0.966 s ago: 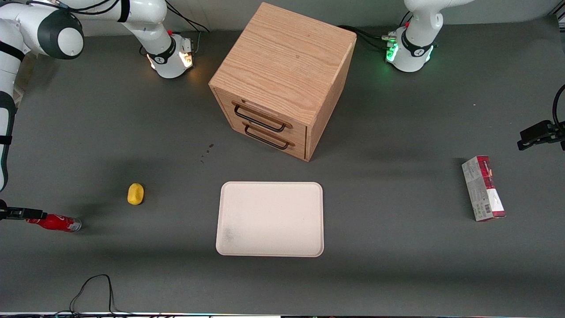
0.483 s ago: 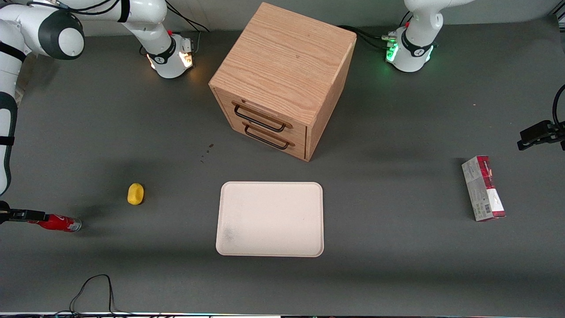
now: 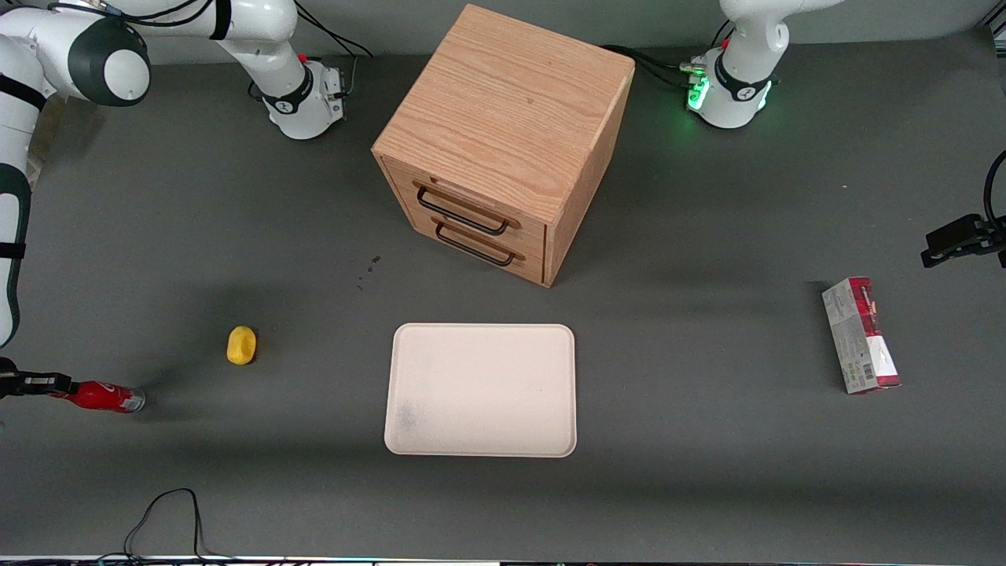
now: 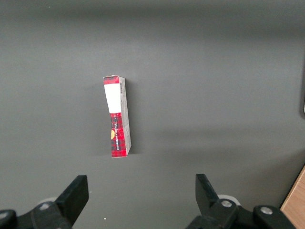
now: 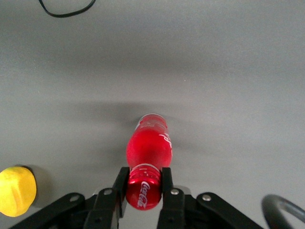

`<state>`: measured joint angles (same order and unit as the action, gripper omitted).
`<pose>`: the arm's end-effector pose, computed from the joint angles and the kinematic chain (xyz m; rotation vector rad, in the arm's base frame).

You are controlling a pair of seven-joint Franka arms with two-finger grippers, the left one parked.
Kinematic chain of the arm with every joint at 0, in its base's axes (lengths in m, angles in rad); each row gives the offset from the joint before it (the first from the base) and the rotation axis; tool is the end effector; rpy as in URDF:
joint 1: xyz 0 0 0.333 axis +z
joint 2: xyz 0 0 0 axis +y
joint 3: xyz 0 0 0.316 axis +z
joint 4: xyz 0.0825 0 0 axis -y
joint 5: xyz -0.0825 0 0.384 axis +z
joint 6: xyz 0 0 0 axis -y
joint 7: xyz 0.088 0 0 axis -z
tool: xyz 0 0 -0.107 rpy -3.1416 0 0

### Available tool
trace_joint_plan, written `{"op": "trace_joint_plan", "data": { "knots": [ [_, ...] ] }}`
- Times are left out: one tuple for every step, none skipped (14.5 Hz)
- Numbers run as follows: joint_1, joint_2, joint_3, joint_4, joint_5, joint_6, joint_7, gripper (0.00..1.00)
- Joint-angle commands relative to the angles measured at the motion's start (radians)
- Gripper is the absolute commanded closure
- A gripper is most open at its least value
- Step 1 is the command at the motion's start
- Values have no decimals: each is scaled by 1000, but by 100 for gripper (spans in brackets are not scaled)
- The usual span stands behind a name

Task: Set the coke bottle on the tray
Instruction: 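Close the right gripper around the bottle's neck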

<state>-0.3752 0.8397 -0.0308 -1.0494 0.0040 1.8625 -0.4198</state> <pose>0.7069 -0.2950 0.3316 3.1339 0.0353 -0.0498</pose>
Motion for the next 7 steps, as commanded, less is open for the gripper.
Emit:
{"op": "trace_joint_plan", "data": {
  "knots": [
    [-1,-1,-3,3,17,1,-34,100],
    [-1,-1,-3,3,19,1,-34,100],
    [-1,-1,-3,6,19,-3,-36,100],
    [-1,-7,-3,9,19,-8,-34,100],
    [1,-16,-3,15,17,-16,-34,100],
    [1,-21,-1,29,16,-51,-37,100],
    [1,-24,0,57,14,-87,-37,100]
  ]
}}
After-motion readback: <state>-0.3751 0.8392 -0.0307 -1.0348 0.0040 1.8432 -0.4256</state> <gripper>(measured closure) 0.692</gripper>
